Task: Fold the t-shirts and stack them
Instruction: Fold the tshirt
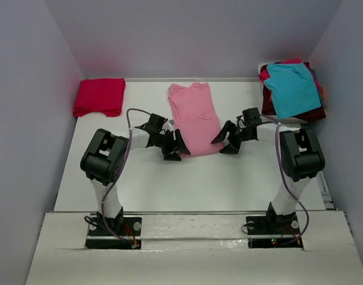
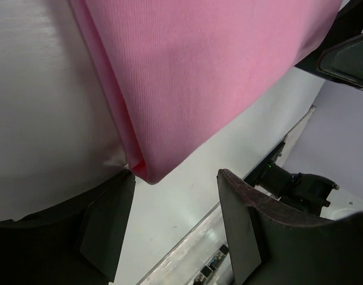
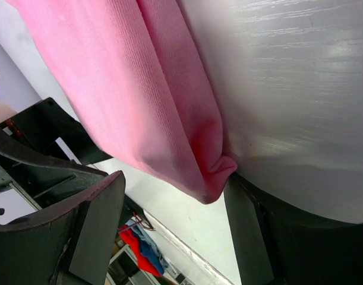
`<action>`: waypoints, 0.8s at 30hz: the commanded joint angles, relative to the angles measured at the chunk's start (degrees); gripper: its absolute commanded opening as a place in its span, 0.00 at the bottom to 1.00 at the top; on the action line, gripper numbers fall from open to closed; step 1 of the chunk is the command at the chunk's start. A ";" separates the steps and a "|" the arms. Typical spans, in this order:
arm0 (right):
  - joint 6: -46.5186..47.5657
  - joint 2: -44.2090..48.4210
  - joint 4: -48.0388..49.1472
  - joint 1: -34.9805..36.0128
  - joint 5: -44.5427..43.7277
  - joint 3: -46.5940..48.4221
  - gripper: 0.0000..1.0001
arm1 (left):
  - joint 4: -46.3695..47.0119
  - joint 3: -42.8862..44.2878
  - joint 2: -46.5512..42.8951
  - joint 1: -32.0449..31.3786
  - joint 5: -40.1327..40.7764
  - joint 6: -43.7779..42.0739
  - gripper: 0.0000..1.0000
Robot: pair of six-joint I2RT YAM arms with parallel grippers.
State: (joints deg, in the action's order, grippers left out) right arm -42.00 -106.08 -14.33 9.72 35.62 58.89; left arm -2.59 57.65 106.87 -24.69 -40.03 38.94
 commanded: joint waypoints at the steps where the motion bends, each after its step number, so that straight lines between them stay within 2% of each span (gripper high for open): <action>1: 4.03 0.09 -4.48 -0.05 -7.75 -1.33 0.73 | -0.84 -1.40 -0.61 -0.89 3.20 -0.27 0.71; 11: 4.82 0.96 -4.83 -0.05 -9.42 -2.90 0.72 | -3.21 0.09 -1.31 -0.89 10.14 -0.79 0.70; 24: 6.67 -0.26 -5.80 -0.05 -11.80 -1.33 0.71 | -3.83 2.29 -0.52 -0.89 11.99 -0.79 0.69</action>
State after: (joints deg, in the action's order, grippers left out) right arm -39.35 -104.64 -16.10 9.72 33.34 58.17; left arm -3.95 59.02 106.04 -25.78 -33.65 40.18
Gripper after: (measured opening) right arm 0.710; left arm 0.698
